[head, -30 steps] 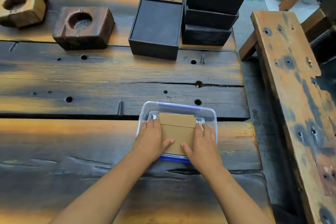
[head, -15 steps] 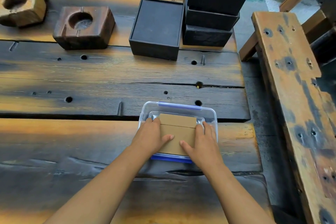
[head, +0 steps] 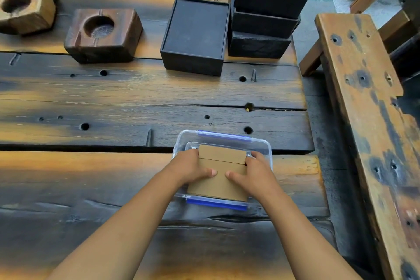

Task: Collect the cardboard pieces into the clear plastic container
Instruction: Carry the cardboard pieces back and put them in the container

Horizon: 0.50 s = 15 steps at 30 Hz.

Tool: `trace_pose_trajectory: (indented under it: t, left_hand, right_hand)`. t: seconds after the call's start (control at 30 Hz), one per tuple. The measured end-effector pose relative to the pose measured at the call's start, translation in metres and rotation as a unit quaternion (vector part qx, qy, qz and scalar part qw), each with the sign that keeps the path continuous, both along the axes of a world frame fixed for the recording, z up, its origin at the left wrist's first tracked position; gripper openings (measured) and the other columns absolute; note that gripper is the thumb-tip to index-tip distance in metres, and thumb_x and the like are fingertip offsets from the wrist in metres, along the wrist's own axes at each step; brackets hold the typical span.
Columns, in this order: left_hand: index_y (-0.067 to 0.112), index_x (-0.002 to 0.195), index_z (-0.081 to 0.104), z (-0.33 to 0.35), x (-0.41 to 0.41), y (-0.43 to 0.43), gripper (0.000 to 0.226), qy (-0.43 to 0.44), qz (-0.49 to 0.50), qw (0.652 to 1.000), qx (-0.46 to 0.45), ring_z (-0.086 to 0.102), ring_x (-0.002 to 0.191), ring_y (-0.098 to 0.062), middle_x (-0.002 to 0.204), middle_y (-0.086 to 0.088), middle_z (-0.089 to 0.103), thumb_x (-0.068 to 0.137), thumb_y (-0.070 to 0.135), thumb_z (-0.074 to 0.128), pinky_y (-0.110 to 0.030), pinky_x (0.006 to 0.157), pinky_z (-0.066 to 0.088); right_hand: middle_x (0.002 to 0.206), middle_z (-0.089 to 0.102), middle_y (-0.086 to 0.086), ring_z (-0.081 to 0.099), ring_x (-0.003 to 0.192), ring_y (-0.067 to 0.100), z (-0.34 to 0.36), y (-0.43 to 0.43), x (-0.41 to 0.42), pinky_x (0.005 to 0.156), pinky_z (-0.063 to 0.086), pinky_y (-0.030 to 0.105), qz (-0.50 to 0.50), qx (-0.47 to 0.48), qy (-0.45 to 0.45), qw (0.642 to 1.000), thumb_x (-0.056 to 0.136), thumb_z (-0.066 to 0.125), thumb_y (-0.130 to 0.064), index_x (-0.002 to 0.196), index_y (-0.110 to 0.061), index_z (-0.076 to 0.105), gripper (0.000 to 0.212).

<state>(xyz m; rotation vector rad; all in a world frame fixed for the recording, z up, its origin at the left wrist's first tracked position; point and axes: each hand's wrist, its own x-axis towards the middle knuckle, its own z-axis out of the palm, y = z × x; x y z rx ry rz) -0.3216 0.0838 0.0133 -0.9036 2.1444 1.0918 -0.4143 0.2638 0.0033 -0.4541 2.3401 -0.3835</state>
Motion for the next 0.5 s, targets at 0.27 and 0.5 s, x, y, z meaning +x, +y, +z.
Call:
trace_pose_trajectory:
  t: [0.27,0.5]
  left_hand:
    - [0.016,0.121,0.060,0.000,-0.009,-0.010,0.068,-0.074,-0.019,0.997,0.025,0.063,0.106,-0.021,0.121,-0.003,0.066,0.070,0.056,0.078,-0.036,0.095,0.051]
    - [0.022,0.117,0.056,-0.004,-0.013,-0.011,0.067,-0.108,-0.018,0.993,0.044,0.063,0.095,-0.020,0.112,-0.001,0.064,0.066,0.058,0.079,-0.035,0.080,0.054]
  right_hand:
    - [0.144,0.034,0.009,0.039,0.133,0.027,0.006,-0.009,-0.006,0.110,0.036,0.040,0.024,0.035,-0.053,0.998,0.071,0.064,-0.065,0.133,-0.015,0.057,0.080]
    - [0.155,0.022,0.012,0.027,0.141,0.028,0.003,-0.011,-0.006,0.113,0.032,0.040,0.042,0.063,-0.064,0.995,0.070,0.059,-0.074,0.139,-0.013,0.049,0.093]
